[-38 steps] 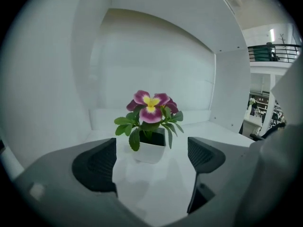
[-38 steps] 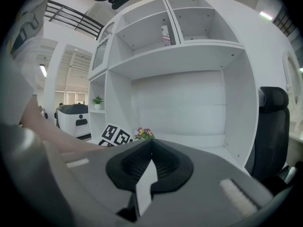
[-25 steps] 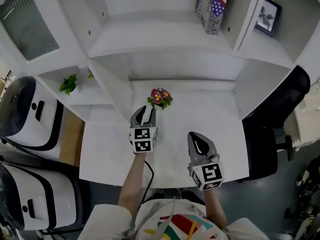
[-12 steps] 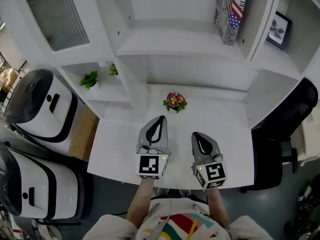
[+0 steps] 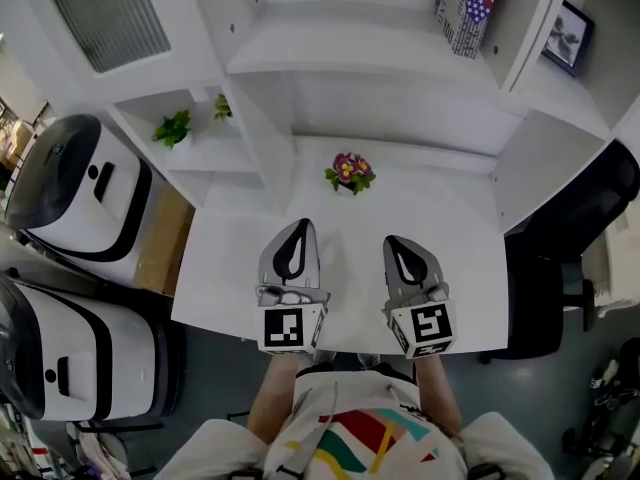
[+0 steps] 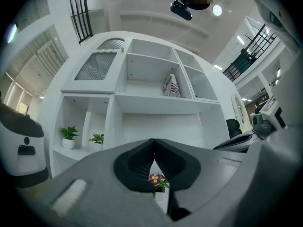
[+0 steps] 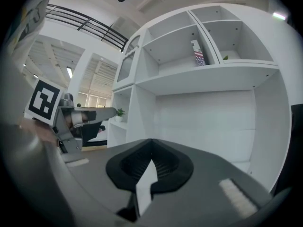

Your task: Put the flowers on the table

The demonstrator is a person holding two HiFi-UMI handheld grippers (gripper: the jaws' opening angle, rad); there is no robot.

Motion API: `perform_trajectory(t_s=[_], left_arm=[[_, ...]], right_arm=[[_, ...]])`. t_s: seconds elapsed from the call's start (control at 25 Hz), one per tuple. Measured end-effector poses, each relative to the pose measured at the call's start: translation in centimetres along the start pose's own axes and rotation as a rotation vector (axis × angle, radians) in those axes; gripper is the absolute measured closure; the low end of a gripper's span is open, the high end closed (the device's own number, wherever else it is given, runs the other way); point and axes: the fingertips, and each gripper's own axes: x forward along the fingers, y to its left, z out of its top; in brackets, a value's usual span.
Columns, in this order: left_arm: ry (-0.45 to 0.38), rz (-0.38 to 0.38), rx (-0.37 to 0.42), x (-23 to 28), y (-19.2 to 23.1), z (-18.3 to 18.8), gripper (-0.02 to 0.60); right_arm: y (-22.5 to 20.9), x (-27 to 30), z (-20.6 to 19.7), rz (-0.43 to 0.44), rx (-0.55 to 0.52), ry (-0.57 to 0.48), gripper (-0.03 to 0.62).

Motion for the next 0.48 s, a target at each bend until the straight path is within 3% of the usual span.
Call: perform_trajectory(t_s=[0.48], left_arm=[[-0.003, -0.014, -0.007, 0.57, -0.09, 0.38, 0.577]], right_arm=[[-0.63, -0.02, -0.72, -0.028, 0.006, 0.019, 0.594]])
